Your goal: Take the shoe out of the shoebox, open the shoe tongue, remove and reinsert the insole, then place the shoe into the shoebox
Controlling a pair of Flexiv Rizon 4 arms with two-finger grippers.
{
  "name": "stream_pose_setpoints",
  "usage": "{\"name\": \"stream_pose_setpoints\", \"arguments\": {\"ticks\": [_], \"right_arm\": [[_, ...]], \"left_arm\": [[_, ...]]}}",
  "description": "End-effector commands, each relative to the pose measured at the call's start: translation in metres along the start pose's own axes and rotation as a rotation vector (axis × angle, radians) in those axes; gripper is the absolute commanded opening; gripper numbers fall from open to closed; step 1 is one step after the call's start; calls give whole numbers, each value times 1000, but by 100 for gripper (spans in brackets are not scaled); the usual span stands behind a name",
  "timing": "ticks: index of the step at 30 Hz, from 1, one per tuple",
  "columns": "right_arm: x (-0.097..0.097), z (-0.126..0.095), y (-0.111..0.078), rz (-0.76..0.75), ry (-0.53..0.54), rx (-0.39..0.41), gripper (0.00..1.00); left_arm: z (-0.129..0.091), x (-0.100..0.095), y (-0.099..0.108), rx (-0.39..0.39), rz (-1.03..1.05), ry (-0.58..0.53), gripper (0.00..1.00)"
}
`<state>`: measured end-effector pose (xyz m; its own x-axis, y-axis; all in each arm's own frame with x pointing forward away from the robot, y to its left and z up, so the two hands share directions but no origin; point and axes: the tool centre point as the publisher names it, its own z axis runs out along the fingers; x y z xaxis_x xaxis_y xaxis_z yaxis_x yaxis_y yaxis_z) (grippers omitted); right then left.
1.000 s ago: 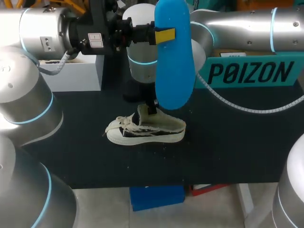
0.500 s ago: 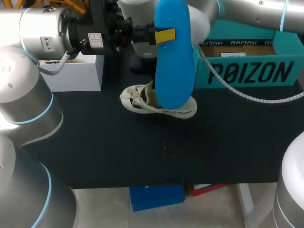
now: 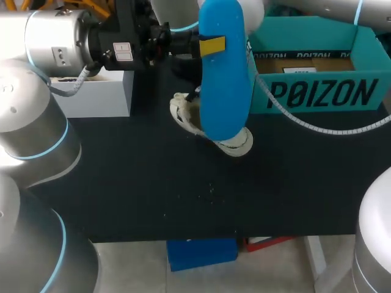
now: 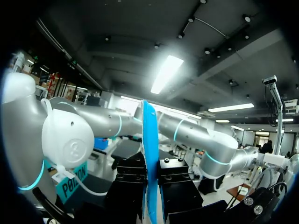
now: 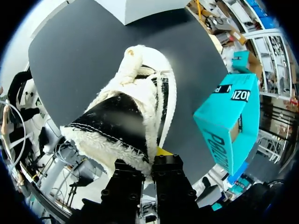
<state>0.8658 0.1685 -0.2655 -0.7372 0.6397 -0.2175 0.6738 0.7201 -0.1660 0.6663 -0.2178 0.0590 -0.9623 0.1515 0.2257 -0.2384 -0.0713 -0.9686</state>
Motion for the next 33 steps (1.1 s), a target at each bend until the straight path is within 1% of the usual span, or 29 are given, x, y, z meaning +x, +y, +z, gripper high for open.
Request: {"name": "stream_pose_setpoints", "arguments": {"ticks": [1, 5, 7, 13, 18, 19, 21, 24, 28, 30, 31, 33], "right_arm": [[7, -8, -3, 742, 70, 98, 0], [15, -13, -8, 822, 89, 73, 0], [19, -14, -9, 853, 82, 67, 0], [28, -6, -8, 907, 76, 73, 0], [37, 9, -1, 887, 71, 67, 0], [38, 13, 0, 893, 55, 66, 0], [38, 20, 4, 897, 76, 64, 0], [40, 29, 9, 890, 67, 64, 0], [46, 37, 16, 849, 40, 56, 0], [48, 42, 19, 823, 47, 45, 0], [49, 44, 21, 814, 18, 41, 0], [51, 49, 23, 802, 40, 41, 0]], "left_arm": [[1, 1, 1, -1, -1, -4, 0], [1, 1, 1, -1, -1, -4, 0], [1, 1, 1, -1, -1, -4, 0], [1, 1, 1, -1, -1, -4, 0], [1, 1, 1, -1, -1, -4, 0], [1, 1, 1, -1, -1, -4, 0], [1, 1, 1, -1, -1, -4, 0], [1, 1, 1, -1, -1, -4, 0], [1, 1, 1, -1, -1, -4, 0], [1, 1, 1, -1, -1, -4, 0], [1, 1, 1, -1, -1, -4, 0], [1, 1, 1, -1, -1, -4, 0]]}}
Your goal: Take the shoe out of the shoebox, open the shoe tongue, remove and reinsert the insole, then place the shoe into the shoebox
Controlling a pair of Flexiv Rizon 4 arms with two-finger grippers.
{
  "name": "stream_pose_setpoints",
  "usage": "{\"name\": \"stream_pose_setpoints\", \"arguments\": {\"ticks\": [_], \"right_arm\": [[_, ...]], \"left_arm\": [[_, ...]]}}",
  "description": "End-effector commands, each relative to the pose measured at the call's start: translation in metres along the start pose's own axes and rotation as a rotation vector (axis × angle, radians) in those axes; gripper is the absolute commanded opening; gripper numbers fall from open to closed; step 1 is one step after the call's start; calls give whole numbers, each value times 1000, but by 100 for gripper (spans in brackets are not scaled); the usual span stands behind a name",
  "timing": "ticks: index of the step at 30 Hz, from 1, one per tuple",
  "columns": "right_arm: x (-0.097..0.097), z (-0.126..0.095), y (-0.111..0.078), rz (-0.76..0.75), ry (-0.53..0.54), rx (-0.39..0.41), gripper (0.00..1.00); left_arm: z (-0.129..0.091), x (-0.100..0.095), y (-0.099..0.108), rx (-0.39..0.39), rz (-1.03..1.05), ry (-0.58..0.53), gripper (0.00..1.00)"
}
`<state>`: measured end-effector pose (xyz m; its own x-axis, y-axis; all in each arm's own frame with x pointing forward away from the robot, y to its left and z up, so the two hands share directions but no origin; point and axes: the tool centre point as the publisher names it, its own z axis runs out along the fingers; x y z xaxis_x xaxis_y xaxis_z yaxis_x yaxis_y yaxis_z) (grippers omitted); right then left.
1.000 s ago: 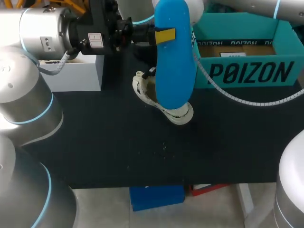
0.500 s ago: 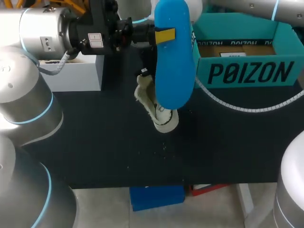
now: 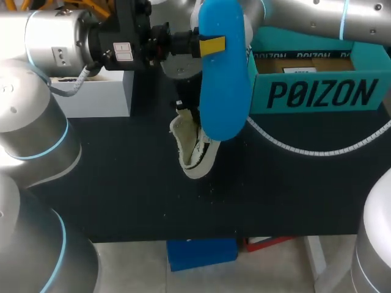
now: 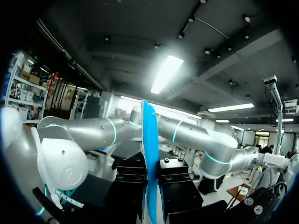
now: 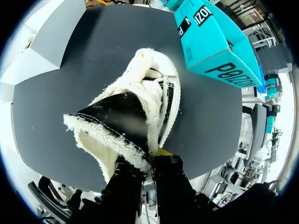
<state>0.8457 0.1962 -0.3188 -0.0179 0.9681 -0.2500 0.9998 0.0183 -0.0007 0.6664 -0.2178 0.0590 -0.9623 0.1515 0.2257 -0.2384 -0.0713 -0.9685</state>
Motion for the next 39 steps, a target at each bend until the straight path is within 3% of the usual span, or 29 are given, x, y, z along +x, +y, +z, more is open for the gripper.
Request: {"name": "stream_pose_setpoints", "arguments": {"ticks": [1, 10, 20, 30, 31, 32, 33, 34, 39], "right_arm": [[11, 8, 1, -16, -13, 1, 0], [9, 32, 6, 9, -37, 33, 0], [8, 53, -3, 69, -32, 89, 0], [-8, 66, -10, 149, 12, 129, 0], [-10, 65, -10, 157, 23, 133, 9], [-13, 64, -10, 164, 28, 136, 35], [-16, 62, -10, 170, 43, 137, 85], [-18, 59, -10, 172, 57, 135, 100], [-31, 37, -9, 185, 195, 147, 100]], "left_arm": [[1, 1, 1, -1, -1, -4, 0], [1, 1, 1, -1, -1, -4, 0], [1, 1, 1, -1, -1, -4, 0], [1, 1, 1, -1, -1, -4, 0], [1, 1, 1, -1, -1, -4, 0], [1, 1, 1, -1, -1, -4, 0], [1, 1, 1, -1, -1, -4, 0], [1, 1, 1, -1, -1, -4, 0], [1, 1, 1, -1, -1, -4, 0]]}}
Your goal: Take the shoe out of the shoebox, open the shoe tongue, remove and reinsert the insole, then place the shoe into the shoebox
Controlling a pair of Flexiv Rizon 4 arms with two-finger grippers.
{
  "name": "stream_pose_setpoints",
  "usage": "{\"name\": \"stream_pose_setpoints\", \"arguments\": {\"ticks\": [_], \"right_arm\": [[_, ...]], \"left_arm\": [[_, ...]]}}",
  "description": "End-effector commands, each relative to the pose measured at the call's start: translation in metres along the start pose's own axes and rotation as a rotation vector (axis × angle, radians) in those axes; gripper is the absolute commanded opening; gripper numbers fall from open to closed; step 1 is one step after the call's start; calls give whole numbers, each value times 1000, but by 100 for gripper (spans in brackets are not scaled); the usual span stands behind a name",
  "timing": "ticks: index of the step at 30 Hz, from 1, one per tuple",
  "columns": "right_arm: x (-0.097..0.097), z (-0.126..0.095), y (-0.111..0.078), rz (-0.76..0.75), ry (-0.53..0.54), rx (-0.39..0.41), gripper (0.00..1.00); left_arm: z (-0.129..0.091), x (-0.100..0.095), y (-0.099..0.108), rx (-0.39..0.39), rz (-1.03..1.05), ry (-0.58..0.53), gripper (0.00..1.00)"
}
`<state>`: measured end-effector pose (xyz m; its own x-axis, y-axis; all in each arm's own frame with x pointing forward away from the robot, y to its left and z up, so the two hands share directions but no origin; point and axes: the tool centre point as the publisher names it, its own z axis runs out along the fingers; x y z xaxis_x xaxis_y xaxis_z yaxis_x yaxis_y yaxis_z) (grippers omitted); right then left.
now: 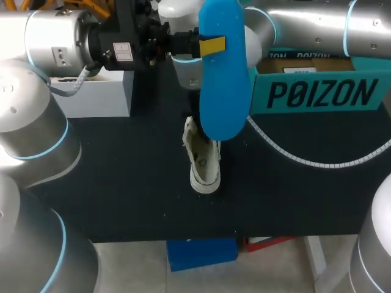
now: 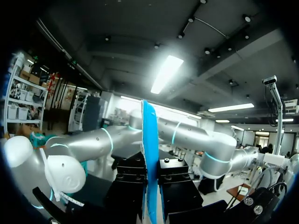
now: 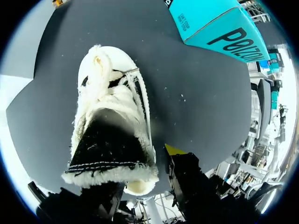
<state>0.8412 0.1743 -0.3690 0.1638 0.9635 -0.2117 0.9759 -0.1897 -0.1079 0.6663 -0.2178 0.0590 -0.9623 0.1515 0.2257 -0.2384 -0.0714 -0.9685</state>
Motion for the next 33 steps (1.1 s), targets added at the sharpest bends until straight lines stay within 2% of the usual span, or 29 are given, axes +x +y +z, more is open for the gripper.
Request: {"name": "stream_pose_setpoints", "arguments": {"ticks": [1, 5, 9, 13, 14, 30, 32, 33], "right_arm": [[-24, -22, -3, -10, 173, 13, 100], [-33, -43, -4, -56, 361, 45, 100], [-39, -63, -9, -108, 578, 39, 100], [-49, -84, -12, -136, 836, -83, 100], [-58, -102, -18, -214, 1019, -241, 100], [-58, -102, -18, -214, 1019, -241, 100], [-65, -100, -21, -175, 1124, -191, 100], [-67, -98, -21, -164, 1141, -182, 100]], "left_arm": [[1, 1, 1, -1, -1, -4, 0], [1, 1, 1, -1, -1, -4, 0], [1, 1, 1, -1, -1, -4, 0], [1, 1, 1, -1, -1, -4, 0], [1, 1, 1, -1, -1, -4, 0], [1, 1, 1, -1, -1, -4, 0], [1, 1, 1, -1, -1, -4, 0], [1, 1, 1, -1, -1, -4, 0]]}}
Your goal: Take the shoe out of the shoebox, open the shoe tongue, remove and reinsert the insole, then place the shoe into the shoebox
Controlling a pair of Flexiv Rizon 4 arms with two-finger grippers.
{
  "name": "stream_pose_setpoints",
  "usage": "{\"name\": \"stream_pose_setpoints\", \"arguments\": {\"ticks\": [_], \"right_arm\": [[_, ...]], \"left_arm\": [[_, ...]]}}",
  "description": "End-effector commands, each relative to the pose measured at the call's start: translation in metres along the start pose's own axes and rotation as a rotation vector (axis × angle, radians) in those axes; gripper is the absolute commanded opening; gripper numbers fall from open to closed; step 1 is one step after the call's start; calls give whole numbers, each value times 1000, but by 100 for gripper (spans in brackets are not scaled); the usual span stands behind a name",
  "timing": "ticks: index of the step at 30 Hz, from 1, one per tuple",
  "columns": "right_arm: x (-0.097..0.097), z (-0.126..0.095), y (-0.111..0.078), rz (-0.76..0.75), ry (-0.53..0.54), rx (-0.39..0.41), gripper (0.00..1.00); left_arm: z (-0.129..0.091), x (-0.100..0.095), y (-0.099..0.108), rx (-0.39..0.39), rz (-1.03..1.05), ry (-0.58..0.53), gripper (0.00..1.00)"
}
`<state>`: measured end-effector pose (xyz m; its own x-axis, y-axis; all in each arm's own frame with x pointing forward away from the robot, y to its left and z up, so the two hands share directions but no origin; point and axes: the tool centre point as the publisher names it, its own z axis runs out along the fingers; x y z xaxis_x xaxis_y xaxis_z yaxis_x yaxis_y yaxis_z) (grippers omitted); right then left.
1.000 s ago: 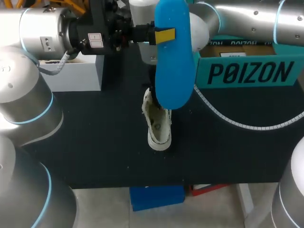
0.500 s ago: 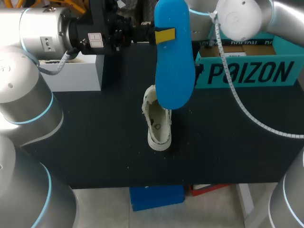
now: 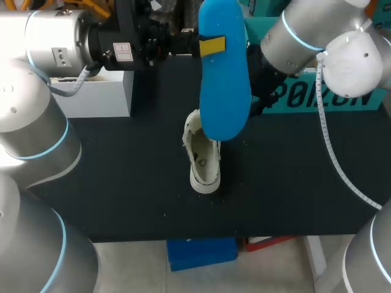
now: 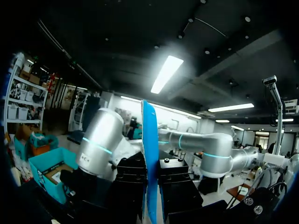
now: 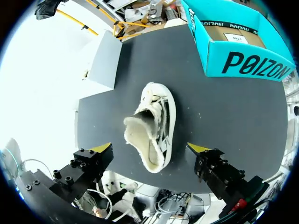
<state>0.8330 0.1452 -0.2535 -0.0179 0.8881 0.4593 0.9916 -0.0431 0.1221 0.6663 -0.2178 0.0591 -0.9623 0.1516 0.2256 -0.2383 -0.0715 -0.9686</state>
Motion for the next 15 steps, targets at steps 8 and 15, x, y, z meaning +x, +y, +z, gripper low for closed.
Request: {"name": "stream_pose_setpoints", "arguments": {"ticks": [8, 15], "right_arm": [[-12, -11, -7, 151, 734, -54, 100], [-6, -15, -7, 156, 811, -89, 100]], "left_arm": [[1, 1, 1, -1, -1, -4, 0], [1, 1, 1, -1, -1, -4, 0]]}}
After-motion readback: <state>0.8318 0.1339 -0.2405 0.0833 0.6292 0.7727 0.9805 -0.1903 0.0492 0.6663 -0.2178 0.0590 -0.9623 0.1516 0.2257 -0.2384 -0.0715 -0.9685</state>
